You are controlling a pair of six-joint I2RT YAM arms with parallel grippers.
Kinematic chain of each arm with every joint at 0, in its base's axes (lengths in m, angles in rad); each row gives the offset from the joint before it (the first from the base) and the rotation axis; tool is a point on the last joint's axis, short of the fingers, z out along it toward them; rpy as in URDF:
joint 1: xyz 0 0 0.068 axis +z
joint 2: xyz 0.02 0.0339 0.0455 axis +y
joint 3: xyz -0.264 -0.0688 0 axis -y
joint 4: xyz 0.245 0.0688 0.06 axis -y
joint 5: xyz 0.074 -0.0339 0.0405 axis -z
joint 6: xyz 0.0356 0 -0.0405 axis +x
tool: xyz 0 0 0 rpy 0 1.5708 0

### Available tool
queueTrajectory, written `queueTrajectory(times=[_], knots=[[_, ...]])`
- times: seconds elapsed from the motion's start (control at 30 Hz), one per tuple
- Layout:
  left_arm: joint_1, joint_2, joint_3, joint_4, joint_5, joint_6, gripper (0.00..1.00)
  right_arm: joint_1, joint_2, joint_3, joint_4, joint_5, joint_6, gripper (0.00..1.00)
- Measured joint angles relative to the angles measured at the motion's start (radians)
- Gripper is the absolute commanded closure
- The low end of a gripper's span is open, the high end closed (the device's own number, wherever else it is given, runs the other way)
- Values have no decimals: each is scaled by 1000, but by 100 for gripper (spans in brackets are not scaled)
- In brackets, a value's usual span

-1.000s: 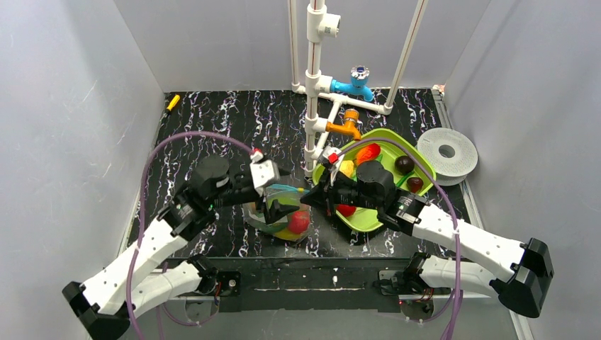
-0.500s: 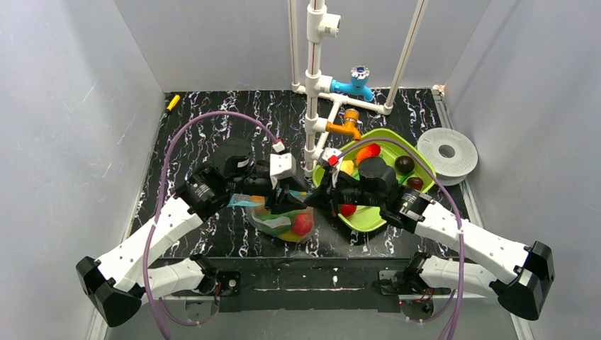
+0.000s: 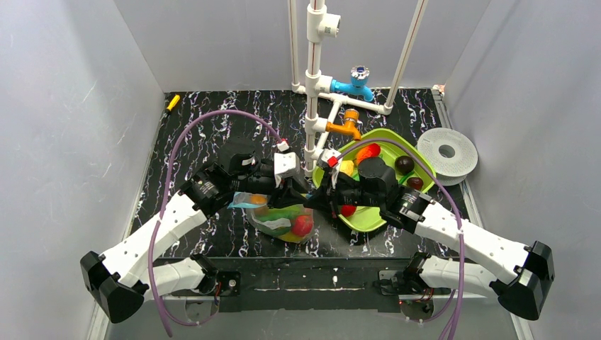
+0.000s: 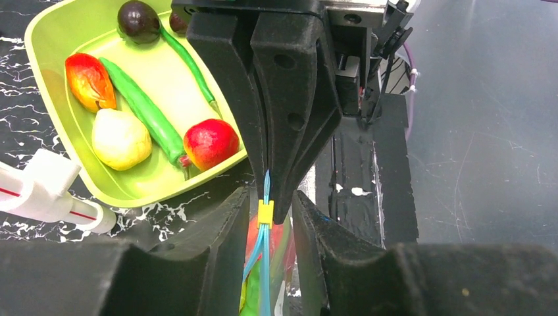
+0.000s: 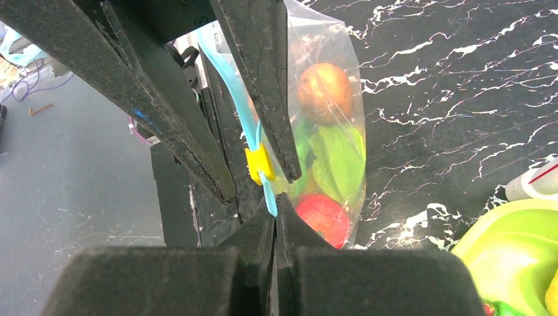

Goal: Place the food in the zip-top bag and seal the zipper
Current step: Zip the zipper food storage bag at the center of the board.

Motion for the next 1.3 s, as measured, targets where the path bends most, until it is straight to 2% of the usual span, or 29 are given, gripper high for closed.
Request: queueTrajectory(times=[0.27, 0.37, 0.4, 0.7, 0.8, 0.9, 0.93, 0.97, 1.0, 1.03, 1.07, 1.2, 1.3], knots=[[0, -8, -10, -5, -31, 14, 77, 0, 0, 0, 0, 0, -4, 99], [0, -24, -33, -6, -43, 21, 92, 0, 0, 0, -1, 0, -4, 99], [0, -28, -38, -9, -46, 24, 94, 0, 0, 0, -3, 0, -5, 99], [0, -39, -48, 0, -52, 27, 96, 0, 0, 1, -5, -2, -13, 99], [0, -39, -49, 3, -51, 20, 100, 0, 5, 10, -14, -11, -16, 81], [0, -39, -50, 9, -51, 16, 100, -1, 19, 29, -19, -23, -17, 70], [0, -39, -52, 11, -51, 12, 100, -1, 24, 39, -19, -29, -19, 70], [0, -39, -53, 13, -51, 11, 100, -1, 25, 42, -21, -31, -19, 77], [0, -41, -55, 16, -51, 11, 100, -1, 26, 43, -22, -34, -21, 92], [0, -43, -58, 19, -51, 11, 100, -1, 27, 44, -22, -38, -22, 99], [0, -44, -60, 21, -55, 12, 100, -1, 28, 45, -21, -42, -26, 99], [0, -50, -64, 21, -54, 3, 70, -2, 29, 46, -29, -44, -23, 99], [0, -50, -64, 32, -51, -6, 63, -2, 29, 46, -31, -43, -23, 99]])
